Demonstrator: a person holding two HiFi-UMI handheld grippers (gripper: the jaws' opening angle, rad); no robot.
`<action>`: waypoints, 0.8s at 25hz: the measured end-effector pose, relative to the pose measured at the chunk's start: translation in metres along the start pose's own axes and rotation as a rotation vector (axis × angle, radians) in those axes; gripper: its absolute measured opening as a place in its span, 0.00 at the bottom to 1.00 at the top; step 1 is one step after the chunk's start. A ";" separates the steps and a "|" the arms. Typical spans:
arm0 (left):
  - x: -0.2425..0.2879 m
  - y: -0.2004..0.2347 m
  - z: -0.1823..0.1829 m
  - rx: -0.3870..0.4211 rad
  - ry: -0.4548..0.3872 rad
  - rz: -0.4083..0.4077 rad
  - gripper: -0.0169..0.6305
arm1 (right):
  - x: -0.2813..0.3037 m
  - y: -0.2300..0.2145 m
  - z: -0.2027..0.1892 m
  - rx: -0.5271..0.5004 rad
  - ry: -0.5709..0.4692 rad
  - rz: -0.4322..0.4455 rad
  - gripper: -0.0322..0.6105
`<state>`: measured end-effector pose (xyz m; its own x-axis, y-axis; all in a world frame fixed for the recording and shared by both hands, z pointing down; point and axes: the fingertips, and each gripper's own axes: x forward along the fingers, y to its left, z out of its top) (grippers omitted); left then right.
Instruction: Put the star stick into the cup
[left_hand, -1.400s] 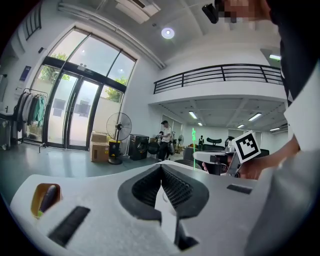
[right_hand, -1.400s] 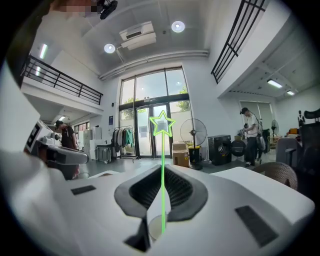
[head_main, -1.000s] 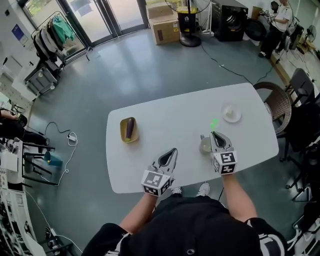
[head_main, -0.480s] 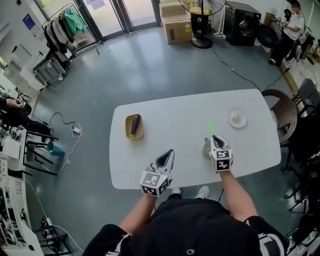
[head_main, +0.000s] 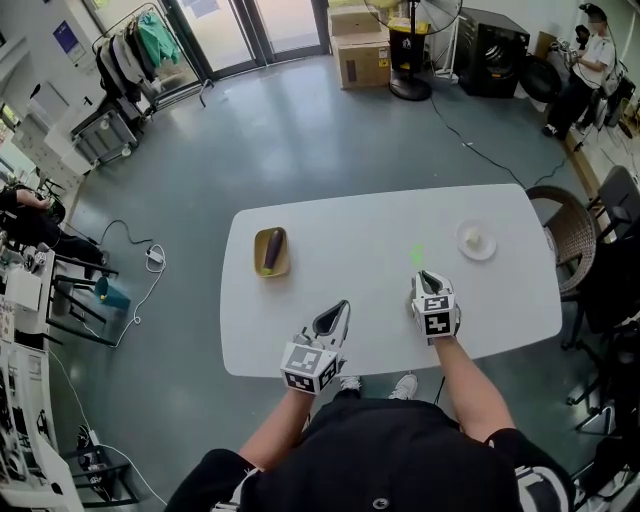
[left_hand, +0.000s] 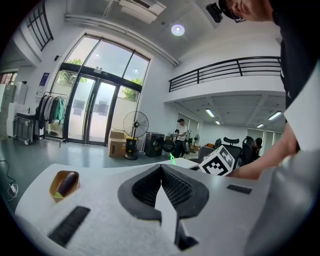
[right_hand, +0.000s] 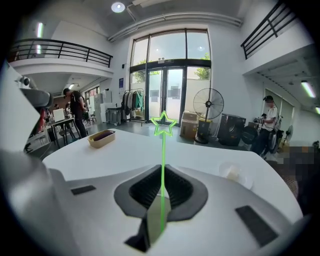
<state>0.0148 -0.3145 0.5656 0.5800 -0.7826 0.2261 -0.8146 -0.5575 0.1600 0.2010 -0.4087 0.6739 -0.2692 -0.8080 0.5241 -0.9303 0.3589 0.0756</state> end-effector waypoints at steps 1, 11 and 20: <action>-0.001 0.002 0.000 -0.002 -0.001 0.006 0.04 | 0.002 0.003 0.000 -0.004 0.013 0.007 0.09; -0.010 0.016 -0.001 -0.022 -0.006 0.042 0.04 | 0.013 0.017 0.004 -0.038 0.056 0.041 0.09; -0.004 0.015 0.002 -0.011 -0.010 0.020 0.04 | 0.004 0.023 0.011 -0.020 0.032 0.081 0.16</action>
<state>0.0002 -0.3209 0.5653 0.5637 -0.7963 0.2195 -0.8259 -0.5387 0.1664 0.1763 -0.4089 0.6688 -0.3350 -0.7605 0.5563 -0.9005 0.4321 0.0486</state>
